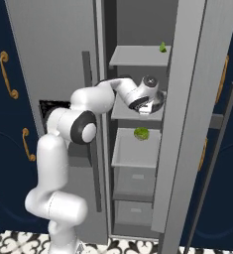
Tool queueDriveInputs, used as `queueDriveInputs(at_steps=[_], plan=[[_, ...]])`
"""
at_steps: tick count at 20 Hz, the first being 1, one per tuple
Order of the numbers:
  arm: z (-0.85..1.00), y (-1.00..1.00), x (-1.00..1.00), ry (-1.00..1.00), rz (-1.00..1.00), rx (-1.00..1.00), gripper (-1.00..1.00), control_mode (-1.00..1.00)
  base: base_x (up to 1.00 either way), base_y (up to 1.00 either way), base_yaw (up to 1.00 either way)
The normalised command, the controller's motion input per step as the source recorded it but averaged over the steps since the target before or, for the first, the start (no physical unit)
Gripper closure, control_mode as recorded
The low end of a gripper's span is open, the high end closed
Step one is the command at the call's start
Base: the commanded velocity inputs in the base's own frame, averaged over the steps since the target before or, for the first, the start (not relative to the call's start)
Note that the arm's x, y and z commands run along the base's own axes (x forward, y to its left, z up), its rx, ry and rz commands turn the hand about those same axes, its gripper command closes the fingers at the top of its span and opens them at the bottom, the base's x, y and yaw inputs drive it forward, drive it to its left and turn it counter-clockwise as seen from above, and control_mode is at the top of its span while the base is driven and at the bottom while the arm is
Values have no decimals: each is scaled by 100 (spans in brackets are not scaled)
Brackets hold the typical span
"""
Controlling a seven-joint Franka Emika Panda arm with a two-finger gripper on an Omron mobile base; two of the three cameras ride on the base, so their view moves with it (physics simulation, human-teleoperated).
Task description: Pick the chicken drumstick and lemon from their plates and place them in the bowl. Then put the bowl in the fridge.
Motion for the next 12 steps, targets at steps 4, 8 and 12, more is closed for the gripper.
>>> queueDriveInputs(at_steps=[4,8,12], plan=[[-42,0,4,0,0,0,100,-100,0,0,0],[-12,4,0,0,0,0,-100,-100,0,0,0],[27,6,-3,-7,0,0,-100,-100,0,0,0]])
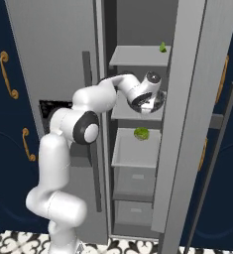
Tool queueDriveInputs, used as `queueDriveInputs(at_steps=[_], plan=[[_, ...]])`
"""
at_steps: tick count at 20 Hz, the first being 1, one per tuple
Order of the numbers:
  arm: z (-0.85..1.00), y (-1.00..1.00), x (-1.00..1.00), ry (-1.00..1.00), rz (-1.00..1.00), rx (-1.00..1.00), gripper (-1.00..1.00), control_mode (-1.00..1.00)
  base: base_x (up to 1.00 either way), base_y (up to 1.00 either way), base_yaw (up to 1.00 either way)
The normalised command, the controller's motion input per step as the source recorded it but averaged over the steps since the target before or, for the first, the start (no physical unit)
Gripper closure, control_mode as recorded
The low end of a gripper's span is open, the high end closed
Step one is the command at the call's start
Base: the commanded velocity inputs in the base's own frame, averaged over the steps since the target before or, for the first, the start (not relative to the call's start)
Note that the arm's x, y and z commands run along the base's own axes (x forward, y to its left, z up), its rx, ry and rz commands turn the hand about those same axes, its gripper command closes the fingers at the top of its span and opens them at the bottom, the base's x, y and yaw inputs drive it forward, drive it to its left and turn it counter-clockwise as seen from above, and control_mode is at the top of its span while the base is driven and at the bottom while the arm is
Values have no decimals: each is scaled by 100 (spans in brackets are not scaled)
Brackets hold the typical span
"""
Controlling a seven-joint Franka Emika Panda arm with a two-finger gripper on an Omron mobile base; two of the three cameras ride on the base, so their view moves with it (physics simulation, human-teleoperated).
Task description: Pick the chicken drumstick and lemon from their plates and place them in the bowl. Then put the bowl in the fridge.
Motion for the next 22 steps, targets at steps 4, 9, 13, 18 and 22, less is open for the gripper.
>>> queueDriveInputs(at_steps=[4,9,13,18,22], plan=[[37,26,-56,-2,0,0,-100,-100,0,0,0],[6,11,-99,0,0,0,-100,-100,0,0,0],[0,47,-100,0,0,-4,-100,-100,0,0,0],[0,79,-100,0,4,-11,-100,-100,0,0,0],[0,64,-100,0,3,-12,-100,-100,0,0,0]])
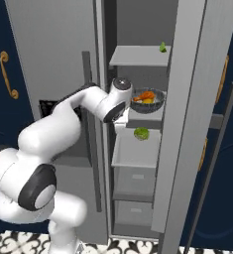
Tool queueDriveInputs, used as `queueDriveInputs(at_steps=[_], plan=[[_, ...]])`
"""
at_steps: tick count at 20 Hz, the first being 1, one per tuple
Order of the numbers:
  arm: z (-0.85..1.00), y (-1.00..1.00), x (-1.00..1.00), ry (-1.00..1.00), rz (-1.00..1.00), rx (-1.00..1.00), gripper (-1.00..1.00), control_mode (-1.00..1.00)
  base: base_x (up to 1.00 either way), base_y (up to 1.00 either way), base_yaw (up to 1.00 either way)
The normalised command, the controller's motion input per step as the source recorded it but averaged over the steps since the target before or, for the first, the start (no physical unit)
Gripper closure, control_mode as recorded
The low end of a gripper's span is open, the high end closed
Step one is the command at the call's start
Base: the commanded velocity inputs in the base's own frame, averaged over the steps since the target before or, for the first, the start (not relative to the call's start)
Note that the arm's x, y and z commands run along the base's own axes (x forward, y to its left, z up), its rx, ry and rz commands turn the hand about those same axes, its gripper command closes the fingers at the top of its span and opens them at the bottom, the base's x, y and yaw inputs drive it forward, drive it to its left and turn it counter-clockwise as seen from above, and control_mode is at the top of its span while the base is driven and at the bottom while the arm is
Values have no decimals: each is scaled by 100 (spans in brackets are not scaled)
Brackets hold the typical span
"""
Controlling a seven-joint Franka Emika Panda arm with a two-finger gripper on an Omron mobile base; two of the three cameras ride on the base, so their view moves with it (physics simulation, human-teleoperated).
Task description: Pick the chicken drumstick and lemon from their plates and place them in the bowl. Then put the bowl in the fridge.
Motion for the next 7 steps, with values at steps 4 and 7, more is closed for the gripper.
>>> queueDriveInputs(at_steps=[4,7], plan=[[0,53,-100,0,3,-16,-100,-100,0,0,0],[-2,35,-100,-2,6,-19,-100,-100,0,0,0]])
